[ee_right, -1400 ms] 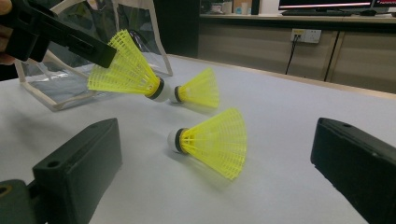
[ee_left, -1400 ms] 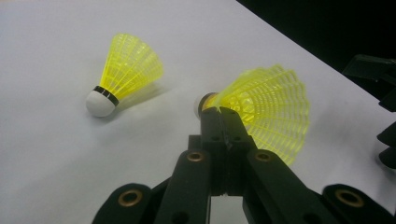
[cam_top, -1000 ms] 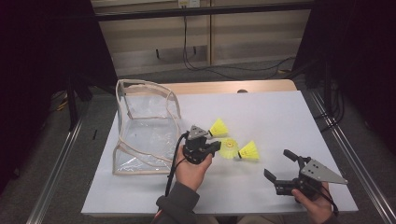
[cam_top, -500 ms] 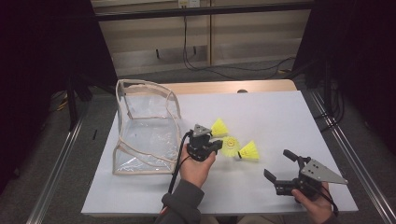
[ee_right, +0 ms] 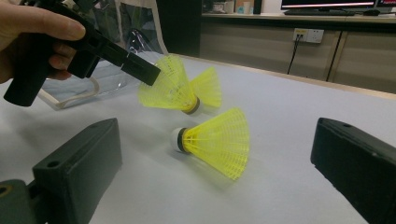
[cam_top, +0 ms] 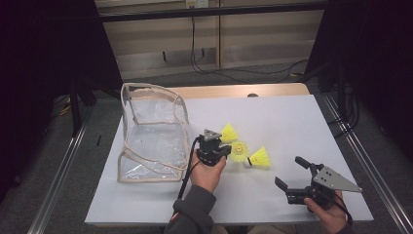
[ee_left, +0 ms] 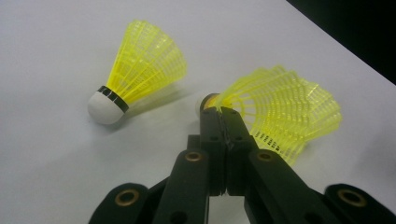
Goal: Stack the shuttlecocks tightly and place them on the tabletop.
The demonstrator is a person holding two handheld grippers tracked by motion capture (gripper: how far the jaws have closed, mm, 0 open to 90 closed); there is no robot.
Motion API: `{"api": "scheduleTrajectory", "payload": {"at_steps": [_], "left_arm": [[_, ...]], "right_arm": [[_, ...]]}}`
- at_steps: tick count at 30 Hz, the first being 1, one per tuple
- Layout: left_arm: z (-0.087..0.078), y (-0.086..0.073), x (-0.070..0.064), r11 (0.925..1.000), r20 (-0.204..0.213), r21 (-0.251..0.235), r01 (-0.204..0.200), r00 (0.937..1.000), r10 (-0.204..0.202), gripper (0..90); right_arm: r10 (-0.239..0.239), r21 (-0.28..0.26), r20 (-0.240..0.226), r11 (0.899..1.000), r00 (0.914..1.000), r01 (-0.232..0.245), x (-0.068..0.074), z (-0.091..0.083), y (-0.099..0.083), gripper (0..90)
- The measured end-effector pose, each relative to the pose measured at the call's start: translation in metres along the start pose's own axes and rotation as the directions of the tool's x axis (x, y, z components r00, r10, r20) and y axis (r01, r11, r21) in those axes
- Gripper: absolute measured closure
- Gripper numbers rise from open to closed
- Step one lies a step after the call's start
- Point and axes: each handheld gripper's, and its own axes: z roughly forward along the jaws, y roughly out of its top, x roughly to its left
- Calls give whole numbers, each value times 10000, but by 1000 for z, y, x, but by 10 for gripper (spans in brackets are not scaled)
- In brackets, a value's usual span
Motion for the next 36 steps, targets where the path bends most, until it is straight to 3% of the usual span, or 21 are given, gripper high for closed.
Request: {"api": "scheduleTrajectory", "payload": {"at_steps": [10, 14, 24, 36], "left_arm": [[12, 1, 3, 9998, -319, -186, 22, 9995, -28, 860], [15, 3, 4, 9991, -473, -384, -186, 9987, 168, 849], [26, 11, -2, 9957, -496, -834, -408, 9981, 368, 847], [35, 12, -3, 9933, -516, -1130, -247, 9985, 189, 842]], "right_arm": [[-19, 3, 18, 10000, 10000, 19, 0, 0, 0, 15], [-12, -11, 6, 10000, 10000, 12, 0, 0, 0, 15], [19, -5, 16, 10000, 10000, -19, -1, 0, 0, 15], [35, -56, 76, 10000, 10000, -34, -2, -1, 0, 15]]}}
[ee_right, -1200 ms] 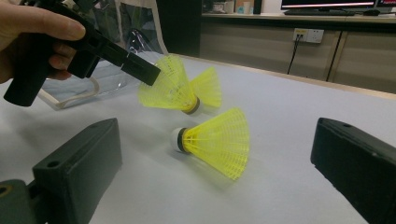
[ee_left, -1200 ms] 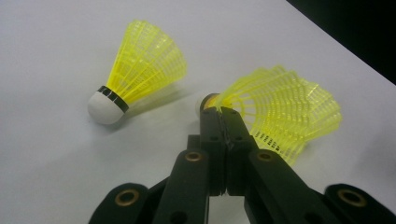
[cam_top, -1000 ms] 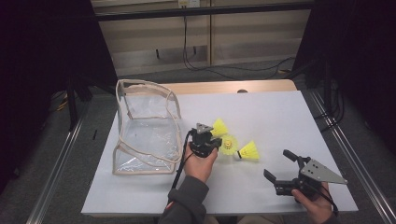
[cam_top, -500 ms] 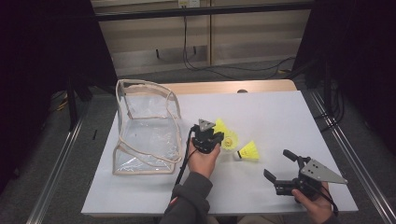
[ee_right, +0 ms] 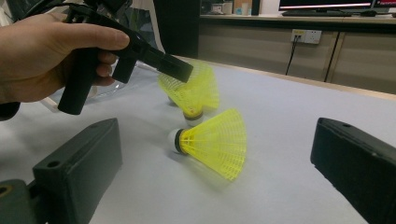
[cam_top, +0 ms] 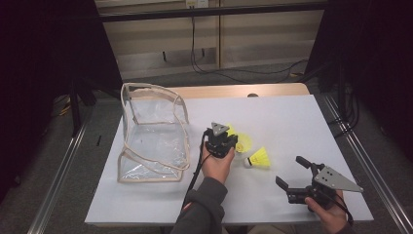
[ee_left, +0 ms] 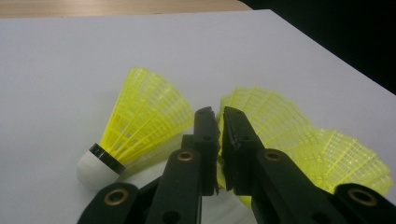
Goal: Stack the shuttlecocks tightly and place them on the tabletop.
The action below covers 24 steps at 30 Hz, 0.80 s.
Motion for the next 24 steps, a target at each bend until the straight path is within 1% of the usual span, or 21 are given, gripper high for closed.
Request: {"api": "scheduleTrajectory", "payload": {"at_steps": [6, 8, 12, 15, 16, 19, 24], "left_arm": [[-1, 1, 2, 10000, 6, 35, 86, 10000, -86, 863], [-3, 1, 3, 9999, 78, 122, 15, 10000, -16, 873], [-7, 3, 5, 9998, 16, 218, 40, 10000, -40, 881], [-10, 4, 7, 9998, -83, 191, -11, 10000, 12, 882], [-11, 4, 7, 9999, -140, 165, 43, 9999, -41, 882], [-14, 5, 10, 9996, -308, 289, 10, 9995, -2, 884], [-18, 6, 13, 9990, -447, 443, -71, 9990, 91, 884]], "right_arm": [[24, -2, -4, 10000, 10000, -24, 0, 0, 0, 15], [18, -14, -7, 10000, 10000, -18, 0, 0, 0, 15], [-25, -6, -29, 10000, 10000, 24, 1, 1, 0, 16], [-16, 4, -38, 10000, 10000, 16, 1, 1, 0, 16], [-33, 15, -30, 10000, 10000, 33, 1, 1, 0, 16], [-58, 1, -16, 10000, 10000, 58, 1, 1, 0, 15], [-24, 9, -27, 10000, 10000, 24, 1, 1, 0, 16]]}}
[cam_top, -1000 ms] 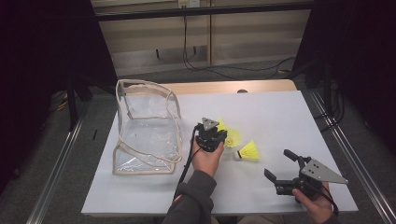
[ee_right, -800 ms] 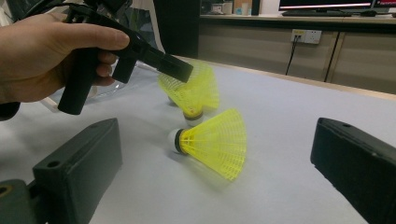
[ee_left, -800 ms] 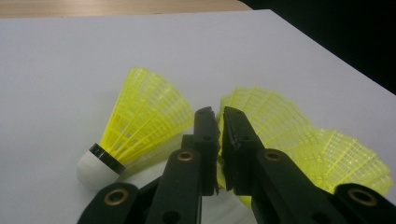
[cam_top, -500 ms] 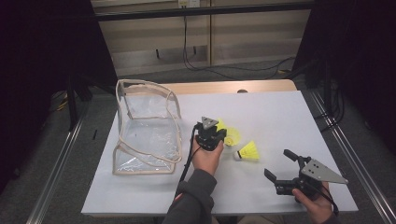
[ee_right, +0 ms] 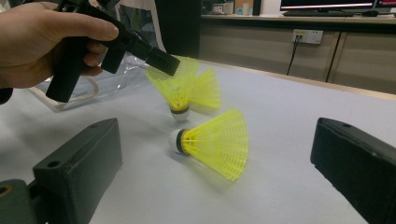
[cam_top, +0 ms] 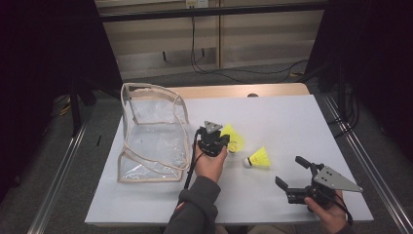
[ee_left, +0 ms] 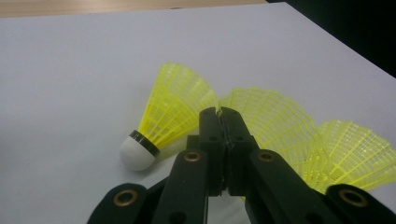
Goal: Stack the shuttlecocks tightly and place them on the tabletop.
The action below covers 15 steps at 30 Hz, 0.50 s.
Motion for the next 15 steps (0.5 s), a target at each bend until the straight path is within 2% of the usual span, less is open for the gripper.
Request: {"api": "scheduleTrajectory", "payload": {"at_steps": [9, 15], "left_arm": [[-5, 1, 4, 9998, -200, 217, -11, 9998, 15, 886], [-5, 0, 3, 9990, -378, 421, -172, 9991, 188, 886]], "right_arm": [[18, 16, -5, 10000, 10000, -18, 0, 0, 0, 16], [15, -8, -12, 10000, 10000, -15, 0, 0, 0, 16]]}}
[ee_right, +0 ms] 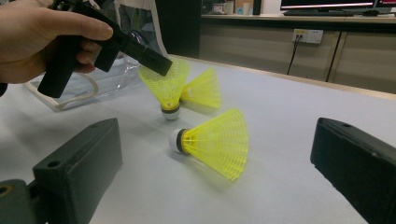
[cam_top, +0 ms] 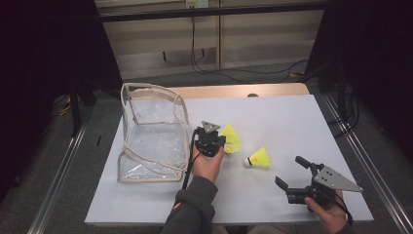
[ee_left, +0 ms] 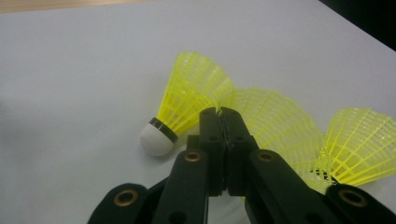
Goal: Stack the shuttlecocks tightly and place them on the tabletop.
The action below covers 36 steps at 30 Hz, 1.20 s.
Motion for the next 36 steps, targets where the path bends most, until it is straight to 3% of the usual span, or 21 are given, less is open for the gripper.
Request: {"api": "scheduleTrajectory", "payload": {"at_steps": [5, 23, 26, 36], "left_arm": [[3, 0, 1, 9999, -77, -124, -120, 9999, 119, 881], [18, 0, -5, 9916, 235, -1286, 105, 9997, -76, 864], [18, 0, -5, 9910, 352, -1331, 130, 9993, -83, 864], [13, 0, -2, 9943, 31, -1064, 11, 10000, -8, 892]], "right_arm": [[20, 14, -6, 10000, 10000, -20, 0, 0, 0, 15], [40, -24, -20, 10000, 10000, -40, 0, 0, 0, 16], [21, -29, -25, 10000, 10000, -21, 0, 0, 0, 16], [45, -15, -49, 10000, 10000, -45, 0, 0, 0, 16]]}}
